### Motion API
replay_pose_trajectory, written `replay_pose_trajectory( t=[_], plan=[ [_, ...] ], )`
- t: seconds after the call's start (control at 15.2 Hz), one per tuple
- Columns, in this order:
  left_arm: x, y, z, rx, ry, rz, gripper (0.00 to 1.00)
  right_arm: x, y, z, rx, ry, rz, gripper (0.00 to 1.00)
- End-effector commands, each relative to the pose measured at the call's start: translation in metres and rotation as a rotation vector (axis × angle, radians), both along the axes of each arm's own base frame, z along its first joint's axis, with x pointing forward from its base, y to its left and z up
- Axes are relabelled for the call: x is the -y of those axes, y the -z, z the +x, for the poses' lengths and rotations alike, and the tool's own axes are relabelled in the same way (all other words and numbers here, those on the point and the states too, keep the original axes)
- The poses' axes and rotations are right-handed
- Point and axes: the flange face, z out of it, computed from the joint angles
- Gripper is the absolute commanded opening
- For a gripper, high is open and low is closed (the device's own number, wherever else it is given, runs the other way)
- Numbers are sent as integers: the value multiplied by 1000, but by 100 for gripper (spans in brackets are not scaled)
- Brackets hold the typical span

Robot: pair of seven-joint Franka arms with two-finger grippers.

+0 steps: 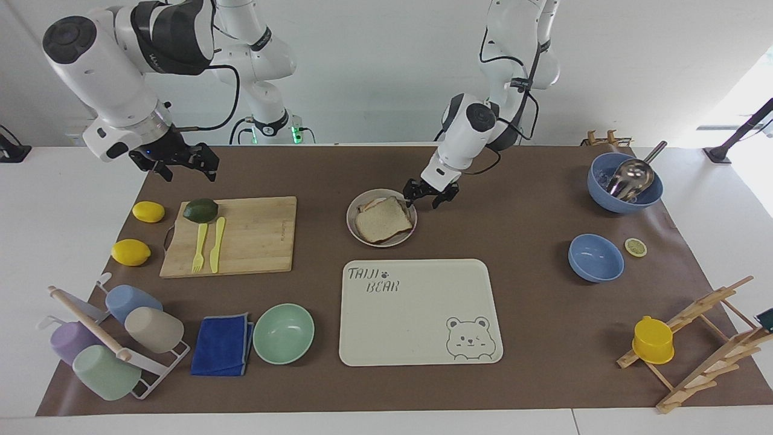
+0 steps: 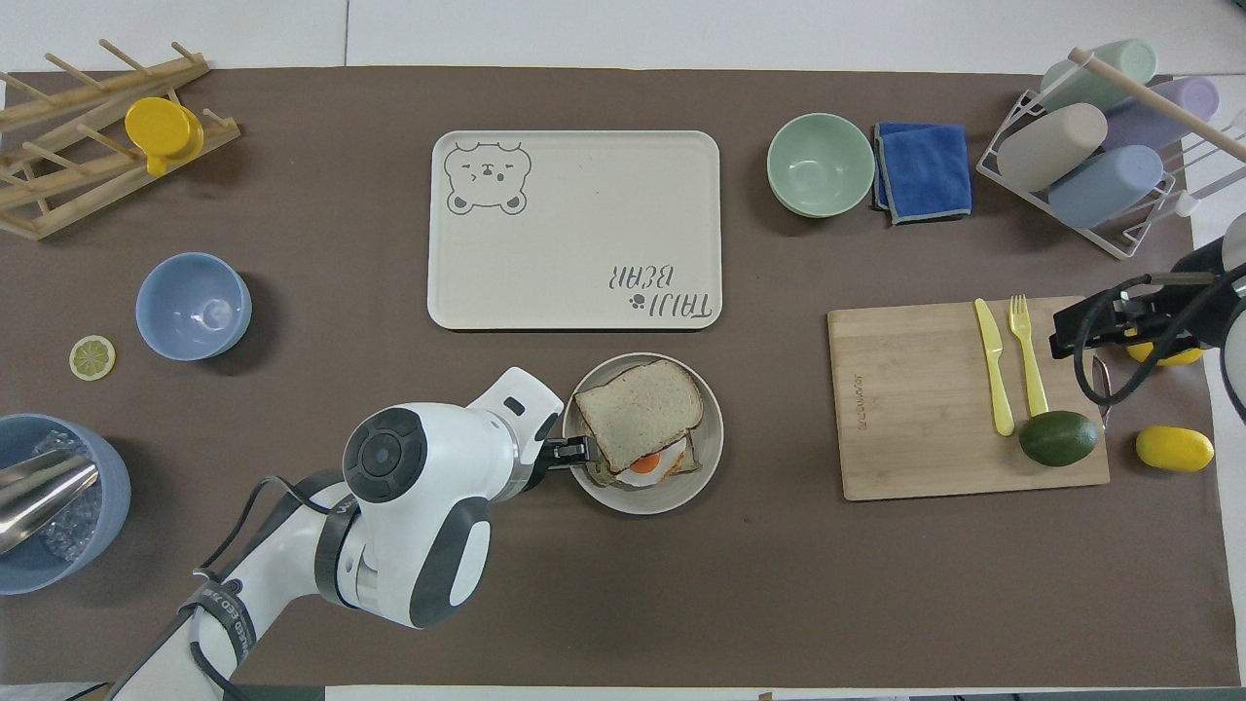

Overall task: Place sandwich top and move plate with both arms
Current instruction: 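Reach the left gripper to the plate rim and grasp it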

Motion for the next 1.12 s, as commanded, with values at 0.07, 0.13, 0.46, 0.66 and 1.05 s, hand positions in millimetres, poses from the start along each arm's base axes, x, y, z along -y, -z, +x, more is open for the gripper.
replay_pose_trajectory(
  t=[0.07,0.13,0.46,0.66,1.05],
  plan=[
    [2,8,-6,-1,-11,-5,50,18,-2,-11,-4,5,-6,100],
    [3,14,-7,-7,-20,-7,49,18,-3,-10,-1,6,-7,100],
    [10,15,-9,4,-30,-22,28,16,-3,-10,-3,3,-11,100],
    [11,15,-10,2,-26,-22,0,16,-2,-10,-3,3,-11,100],
    [4,6,-2,4,-19,-31,0,20,-6,-11,4,10,-6,100]
  ],
)
